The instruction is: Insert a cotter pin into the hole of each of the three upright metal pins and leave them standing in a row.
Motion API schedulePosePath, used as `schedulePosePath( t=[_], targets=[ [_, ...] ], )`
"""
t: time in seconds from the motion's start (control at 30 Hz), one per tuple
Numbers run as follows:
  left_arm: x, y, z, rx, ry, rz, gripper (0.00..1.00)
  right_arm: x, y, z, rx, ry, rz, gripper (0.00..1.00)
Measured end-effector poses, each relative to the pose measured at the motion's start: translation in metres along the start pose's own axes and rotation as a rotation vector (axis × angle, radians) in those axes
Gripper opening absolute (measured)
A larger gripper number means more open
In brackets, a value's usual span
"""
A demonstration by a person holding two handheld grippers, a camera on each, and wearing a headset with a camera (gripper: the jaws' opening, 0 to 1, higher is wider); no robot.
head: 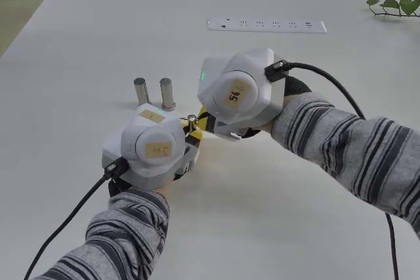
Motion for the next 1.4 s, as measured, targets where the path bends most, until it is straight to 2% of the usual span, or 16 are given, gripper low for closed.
schedulePosePath(
  t=[0.17, 0.3, 0.5, 1.17, 1.27, 1.4],
  targets=[
    [0.0001, 0.0001, 0.0003, 0.002, 0.003, -0.001, 0.05, 0.0002, 0.0025, 0.0001, 0.007, -0.042, 0.025, 0.05],
    [0.0000, 0.0004, 0.0004, 0.003, 0.004, -0.002, 0.05, -0.0006, 0.0050, -0.0013, 0.007, -0.024, 0.014, 0.05],
    [-0.0002, 0.0001, 0.0005, 0.005, 0.006, -0.002, 0.05, -0.0024, 0.0084, -0.0025, 0.008, -0.014, 0.008, 0.00],
    [-0.0004, 0.0004, 0.0010, 0.013, 0.013, -0.003, 0.05, 0.0030, 0.0061, -0.0017, -0.002, 0.007, 0.011, 0.00],
    [-0.0002, 0.0001, 0.0010, 0.013, 0.011, -0.003, 0.05, 0.0025, 0.0062, -0.0014, -0.001, -0.001, 0.013, 0.00],
    [0.0000, -0.0003, 0.0012, 0.013, 0.014, -0.003, 0.05, 0.0008, 0.0076, -0.0008, 0.002, -0.070, 0.031, 0.00]
  ],
)
Point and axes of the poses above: the centre of the closed fingertips' face, and the gripper's own axes: y roughly backward along the fingers, z roughly to its right, x roughly out of its top, the point moved 7 cm from there along y, roughly backward along the fingers, and after that the axes turned 4 degrees about -z, right-handed, at the moved point
